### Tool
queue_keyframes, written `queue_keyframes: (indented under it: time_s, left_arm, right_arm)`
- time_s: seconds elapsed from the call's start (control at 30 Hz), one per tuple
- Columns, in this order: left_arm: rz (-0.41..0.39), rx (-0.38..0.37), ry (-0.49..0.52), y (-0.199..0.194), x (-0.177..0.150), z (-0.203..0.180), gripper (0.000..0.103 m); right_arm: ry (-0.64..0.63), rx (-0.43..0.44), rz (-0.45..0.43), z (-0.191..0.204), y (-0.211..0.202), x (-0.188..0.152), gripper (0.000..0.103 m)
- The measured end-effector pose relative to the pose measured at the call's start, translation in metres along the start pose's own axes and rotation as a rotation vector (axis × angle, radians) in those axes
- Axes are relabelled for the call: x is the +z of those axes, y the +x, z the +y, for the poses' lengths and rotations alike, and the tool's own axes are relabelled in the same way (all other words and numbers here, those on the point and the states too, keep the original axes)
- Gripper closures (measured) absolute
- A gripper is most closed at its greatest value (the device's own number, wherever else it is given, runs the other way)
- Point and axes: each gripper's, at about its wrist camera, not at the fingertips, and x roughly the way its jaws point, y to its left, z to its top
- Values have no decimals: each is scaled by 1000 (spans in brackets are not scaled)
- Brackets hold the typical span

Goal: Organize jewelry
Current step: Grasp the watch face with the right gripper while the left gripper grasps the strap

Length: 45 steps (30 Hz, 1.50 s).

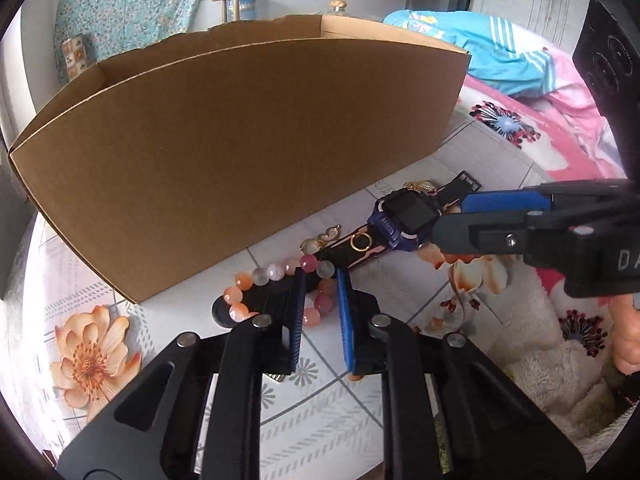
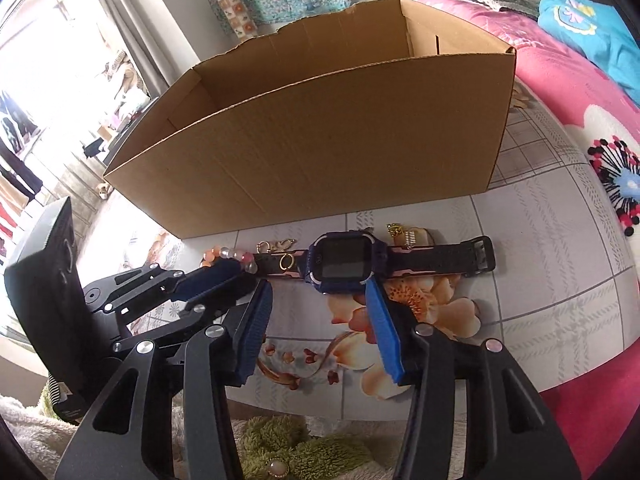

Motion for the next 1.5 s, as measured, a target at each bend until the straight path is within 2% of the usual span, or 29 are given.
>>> queue_keyframes:
  time_s: [0.13,0.27,0.57,0.67,0.7,0.77,0.83,0.97,1.13,1.27,1.5]
  left_arm:
    - [28,45,11,-4,-4,-1,94]
    - [51,114,-8,-9,-12,7,94]
    - [80,265,-136,-22,-25,49,94]
    - [76,281,-160,-25,-25,60,94]
    - [70,284,-169,-26,-25,62,89]
    - [37,274,-183,-31,-22,62,71]
    - [-10,262,-176,-39,-20,59,67]
    - [-53,180,-117,-39,-12,44,67]
    - [-43,85,-37,-13,2,19,67]
    - [-28,56,39,7,12,3,67]
    - [32,59,86,32,15,-19,67]
  right_arm:
    - [9,-2,0,-7,4,-2,57]
    - [14,4,-3,-7,7,0,61]
    - [23,12,-4,-18,8,1,63]
    - [33,19,0,-20,11,1,63]
    - [34,22,0,-20,11,1,63]
    - [33,27,-5,-19,10,2,63]
    - [29,29,-17,-20,7,1,63]
    - [18,30,-36,-22,4,0,63]
    - [-48,-1,-73,-17,5,6,64]
    - [-99,-9,-87,-13,11,12,69]
    - [-106,-3,-45,-22,23,13,77]
